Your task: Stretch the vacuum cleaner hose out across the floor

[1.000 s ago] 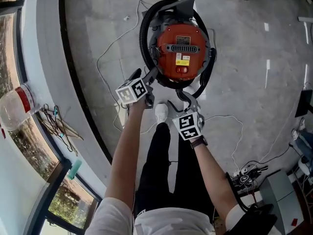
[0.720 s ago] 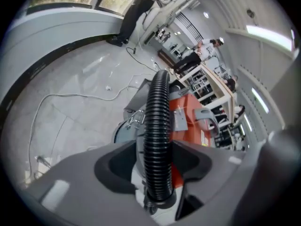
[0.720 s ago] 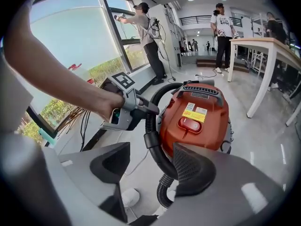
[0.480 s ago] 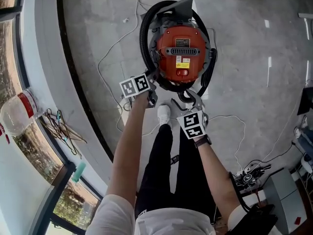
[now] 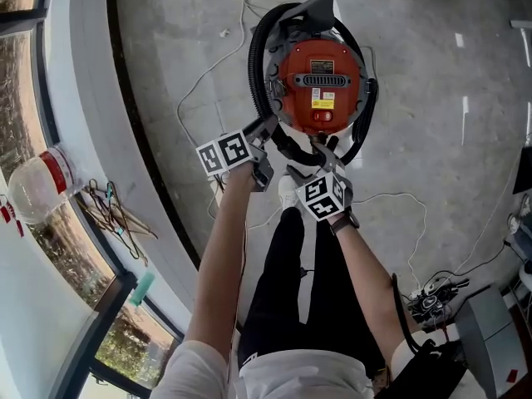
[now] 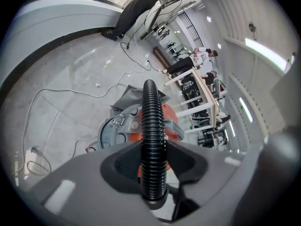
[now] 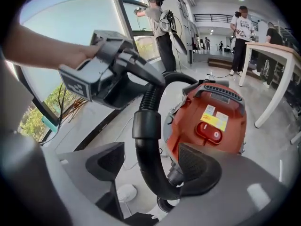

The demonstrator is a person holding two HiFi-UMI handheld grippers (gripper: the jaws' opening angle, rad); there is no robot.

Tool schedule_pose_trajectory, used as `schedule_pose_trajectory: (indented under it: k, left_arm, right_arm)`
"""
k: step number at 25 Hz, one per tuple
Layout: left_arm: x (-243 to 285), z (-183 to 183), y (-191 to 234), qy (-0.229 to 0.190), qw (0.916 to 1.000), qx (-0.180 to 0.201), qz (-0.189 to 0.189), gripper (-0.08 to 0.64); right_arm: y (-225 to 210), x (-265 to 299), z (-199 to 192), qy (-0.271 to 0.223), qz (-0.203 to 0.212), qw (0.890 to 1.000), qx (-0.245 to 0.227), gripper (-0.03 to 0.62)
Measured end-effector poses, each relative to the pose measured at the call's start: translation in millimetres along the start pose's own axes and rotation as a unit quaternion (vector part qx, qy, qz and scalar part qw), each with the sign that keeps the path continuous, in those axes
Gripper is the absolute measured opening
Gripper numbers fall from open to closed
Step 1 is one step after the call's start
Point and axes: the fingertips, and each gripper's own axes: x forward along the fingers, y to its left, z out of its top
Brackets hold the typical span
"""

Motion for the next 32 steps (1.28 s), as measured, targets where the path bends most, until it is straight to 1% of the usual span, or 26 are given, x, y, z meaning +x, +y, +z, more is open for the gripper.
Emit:
schedule_pose_trajectory:
  k: [3,4,6,7,9,10,11,14,16,18,21,23,26,30,32]
  left_arm:
    - [-15.2,-0.2,-13.6,-0.016,0.9990,-0.018,-0.037,0.156]
    - [-20.5,-1.8,-18.0,-0.022,0.9982,-0.025,-0.049,0.156]
    - [-31.2,-6.0,-24.2,-0.030,0.9969,-0.032,-0.065,0.155]
    - [-36.2,-7.9,-26.5,-0.034,0.9965,-0.032,-0.069,0.155]
    - [-47.5,-9.3,-31.6,-0.046,0.9952,-0.037,-0.078,0.155]
    - [-55.7,-10.0,-34.8,-0.053,0.9940,-0.046,-0.084,0.155]
    - [-66.0,-12.2,-38.4,-0.059,0.9926,-0.057,-0.090,0.155]
    - [-100.2,-22.1,-58.8,-0.073,0.9875,-0.086,-0.110,0.152]
    - [-113.9,-14.3,-86.3,-0.085,0.9834,-0.091,-0.132,0.150]
    - [-126.5,-5.2,-120.7,-0.096,0.9783,-0.096,-0.157,0.150]
    - [-157.0,-12.9,-169.1,-0.098,0.9723,-0.108,-0.183,0.144]
    - [-175.3,-14.9,-199.7,-0.099,0.9689,-0.111,-0.198,0.138]
    - [-197.3,-15.9,-244.0,-0.099,0.9643,-0.105,-0.222,0.127]
    - [-229.5,-36.1,-275.4,-0.087,0.9620,-0.103,-0.237,0.126]
    - [-241.4,-47.6,-281.2,-0.083,0.9620,-0.101,-0.240,0.129]
  right_arm:
    - [12.8,12.8,-10.4,0.033,-0.007,0.999,-0.013,0.351]
    - [15.4,14.1,-13.5,0.043,-0.011,0.999,-0.017,0.313]
    - [21.7,12.7,-17.5,0.065,-0.010,0.997,-0.028,0.169]
    - [26.3,10.2,-18.1,0.076,-0.002,0.996,-0.034,0.155]
    - [38.4,-0.6,-13.2,0.084,0.015,0.996,-0.037,0.148]
    - [47.5,-10.3,-7.9,0.076,0.022,0.996,-0.031,0.145]
    - [59.9,-23.2,-2.1,0.064,0.029,0.997,-0.019,0.143]
    - [96.4,-69.8,15.3,0.025,0.056,0.998,0.034,0.138]
    - [95.0,-98.4,34.9,0.004,0.060,0.997,0.048,0.138]
    - [85.1,-134.3,55.9,-0.018,0.055,0.997,0.047,0.138]
    - [88.0,-203.7,75.7,-0.037,0.041,0.997,0.055,0.138]
    - [86.5,-244.9,90.9,-0.044,0.020,0.998,0.051,0.140]
    - [84.1,-298.4,112.0,-0.064,-0.009,0.997,0.049,0.140]
    - [104.7,-345.6,113.9,-0.071,-0.035,0.996,0.043,0.140]
    - [118.1,-358.5,110.1,-0.074,-0.041,0.995,0.055,0.140]
